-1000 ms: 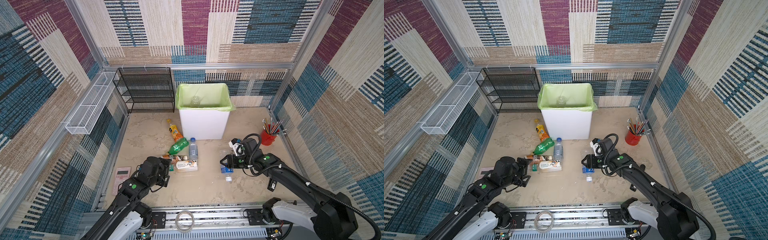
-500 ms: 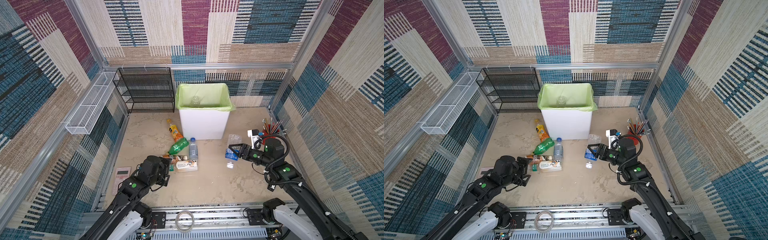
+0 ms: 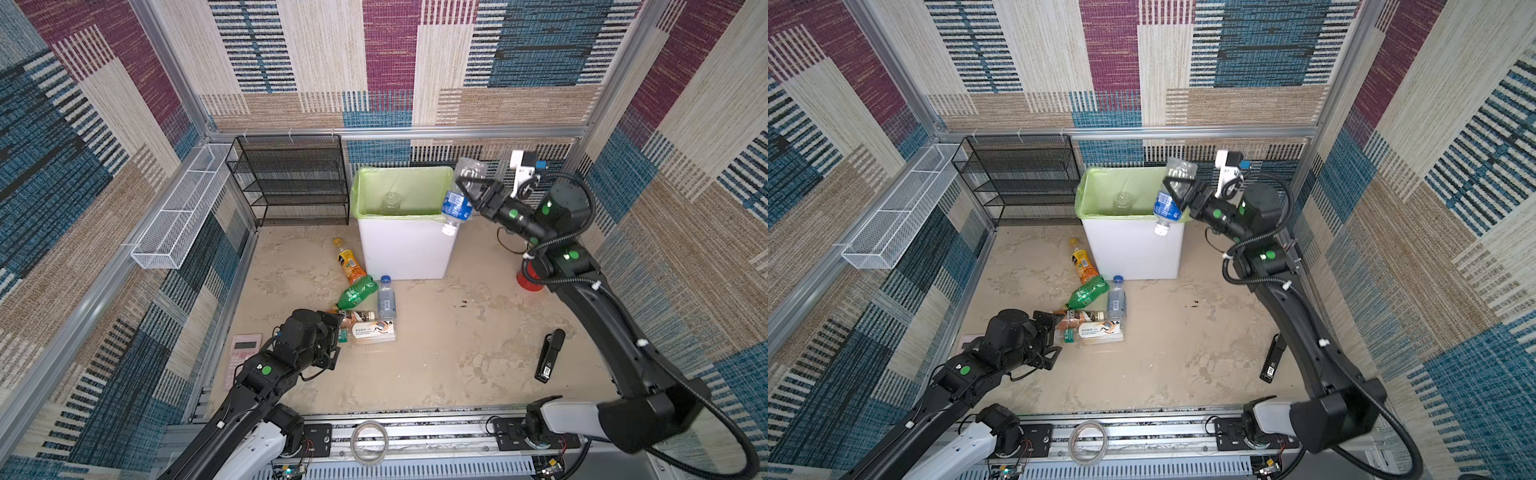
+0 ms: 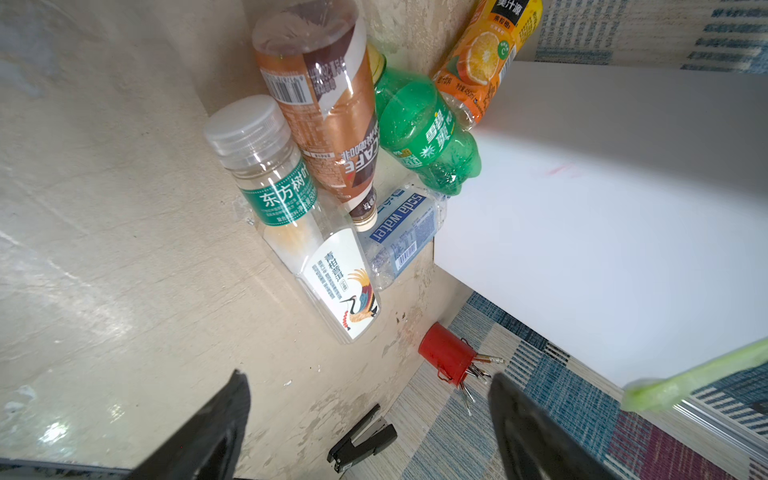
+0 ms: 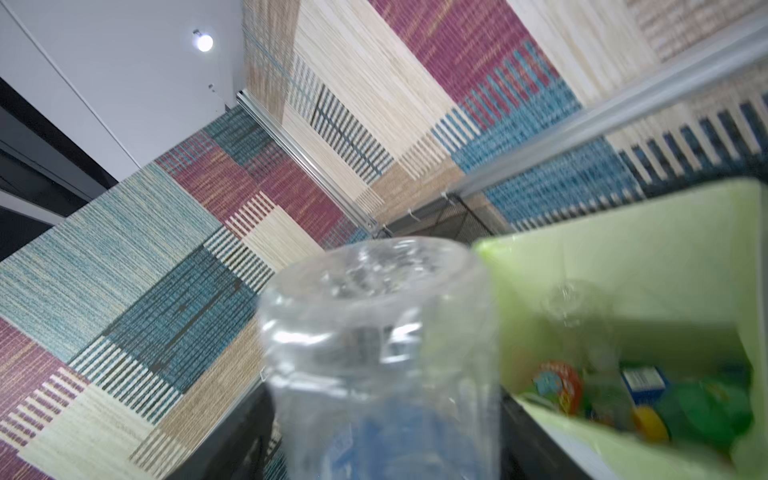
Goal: Throw the plastic bottles in the bin
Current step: 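Open the right gripper over the bin and lower it back, then lower the left gripper onto the green-label tea bottle in the pile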
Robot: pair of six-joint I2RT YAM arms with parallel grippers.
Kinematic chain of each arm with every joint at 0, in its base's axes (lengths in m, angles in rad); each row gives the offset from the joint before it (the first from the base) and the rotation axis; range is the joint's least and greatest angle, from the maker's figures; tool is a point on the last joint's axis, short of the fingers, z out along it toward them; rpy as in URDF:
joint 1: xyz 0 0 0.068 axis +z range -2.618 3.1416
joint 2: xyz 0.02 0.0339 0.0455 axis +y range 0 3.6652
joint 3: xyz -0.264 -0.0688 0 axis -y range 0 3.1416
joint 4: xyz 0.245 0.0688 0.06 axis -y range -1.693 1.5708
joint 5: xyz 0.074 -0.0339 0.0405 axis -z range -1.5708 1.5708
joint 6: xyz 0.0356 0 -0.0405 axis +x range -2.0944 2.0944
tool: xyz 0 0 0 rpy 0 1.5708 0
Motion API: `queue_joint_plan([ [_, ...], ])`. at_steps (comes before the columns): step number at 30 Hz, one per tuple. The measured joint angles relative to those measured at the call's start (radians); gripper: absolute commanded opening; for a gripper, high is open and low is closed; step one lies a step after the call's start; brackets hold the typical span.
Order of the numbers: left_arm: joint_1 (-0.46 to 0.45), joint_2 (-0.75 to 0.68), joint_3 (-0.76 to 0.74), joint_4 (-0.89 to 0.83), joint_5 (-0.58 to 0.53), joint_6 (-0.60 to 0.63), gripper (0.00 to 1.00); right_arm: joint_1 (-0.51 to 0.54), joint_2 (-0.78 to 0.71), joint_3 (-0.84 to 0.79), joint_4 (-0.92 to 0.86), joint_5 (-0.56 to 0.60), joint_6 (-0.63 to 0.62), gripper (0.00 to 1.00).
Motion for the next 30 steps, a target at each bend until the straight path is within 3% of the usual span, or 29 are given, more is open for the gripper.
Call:
queue_joint_plan([
  [3, 0.002, 0.011, 0.014, 0.0, 0.0, 0.003, 0.91, -0.005, 0.229, 0.407, -0.061, 0.027, -0.004, 0.95],
  [6, 0.002, 0.011, 0.02, 0.0, -0.002, 0.004, 0.91, -0.012, 0.383, 0.769, -0.153, 0.048, -0.009, 0.96],
  [8, 0.002, 0.006, 0.02, 0.0, -0.003, 0.004, 0.91, -0.019, 0.428, 0.915, -0.187, 0.053, -0.016, 0.95],
  [10, 0.002, -0.005, 0.018, 0.001, -0.004, 0.004, 0.91, -0.024, 0.417, 0.938, -0.204, 0.056, -0.025, 0.93],
  [12, 0.002, -0.016, 0.011, 0.0, -0.007, 0.003, 0.91, -0.024, 0.353, 0.833, -0.21, 0.056, -0.032, 0.91],
  [19, 0.002, -0.051, -0.018, -0.001, -0.028, -0.002, 0.91, -0.023, -0.057, 0.025, -0.159, 0.026, -0.079, 0.78],
  [23, 0.002, -0.052, -0.026, -0.008, -0.029, -0.009, 0.91, -0.02, -0.252, -0.406, -0.202, 0.009, -0.093, 0.77],
  [30, 0.002, -0.012, -0.026, -0.011, -0.029, -0.02, 0.9, -0.019, -0.45, -0.811, -0.323, 0.007, -0.184, 0.76],
])
